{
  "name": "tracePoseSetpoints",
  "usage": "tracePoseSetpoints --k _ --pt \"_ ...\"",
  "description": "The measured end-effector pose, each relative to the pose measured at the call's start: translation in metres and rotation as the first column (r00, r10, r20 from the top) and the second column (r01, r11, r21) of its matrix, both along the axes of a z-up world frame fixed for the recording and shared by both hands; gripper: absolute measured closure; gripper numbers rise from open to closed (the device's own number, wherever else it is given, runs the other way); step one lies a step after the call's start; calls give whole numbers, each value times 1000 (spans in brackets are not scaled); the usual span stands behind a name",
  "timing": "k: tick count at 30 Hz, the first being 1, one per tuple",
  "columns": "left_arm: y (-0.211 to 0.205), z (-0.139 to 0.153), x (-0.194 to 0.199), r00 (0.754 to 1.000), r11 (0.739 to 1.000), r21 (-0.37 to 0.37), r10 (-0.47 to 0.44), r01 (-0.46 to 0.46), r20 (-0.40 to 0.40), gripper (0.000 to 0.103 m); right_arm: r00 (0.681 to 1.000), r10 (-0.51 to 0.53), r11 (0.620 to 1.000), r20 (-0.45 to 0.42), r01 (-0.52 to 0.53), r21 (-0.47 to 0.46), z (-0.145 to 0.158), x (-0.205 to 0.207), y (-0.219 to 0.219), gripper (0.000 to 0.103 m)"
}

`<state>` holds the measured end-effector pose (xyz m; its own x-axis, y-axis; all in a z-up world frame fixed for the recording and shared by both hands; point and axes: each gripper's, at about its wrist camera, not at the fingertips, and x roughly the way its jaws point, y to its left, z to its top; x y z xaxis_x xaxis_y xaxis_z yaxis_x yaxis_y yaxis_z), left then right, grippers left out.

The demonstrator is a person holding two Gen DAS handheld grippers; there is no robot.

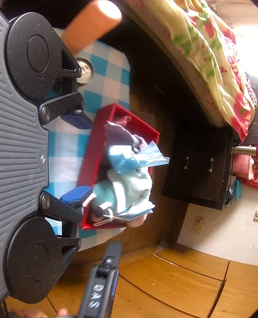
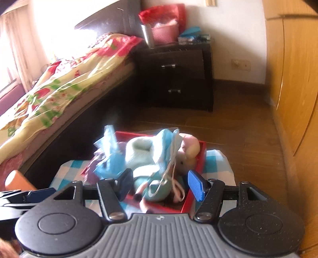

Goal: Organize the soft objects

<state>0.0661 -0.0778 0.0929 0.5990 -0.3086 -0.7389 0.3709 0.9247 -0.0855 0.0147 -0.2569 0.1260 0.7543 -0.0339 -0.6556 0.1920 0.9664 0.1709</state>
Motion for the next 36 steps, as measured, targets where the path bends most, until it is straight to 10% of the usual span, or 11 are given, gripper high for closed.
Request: tracePoseSetpoints --k 11,36 --pt "39 5 -48 999 999 -29 40 -39 30 31 996 -6 1000 94 8 -21 3 -96 46 55" --pt "49 -14 -55 994 992 -65 112 -112 7 25 987 -1 983 158 30 -183 3 -105 70 36"
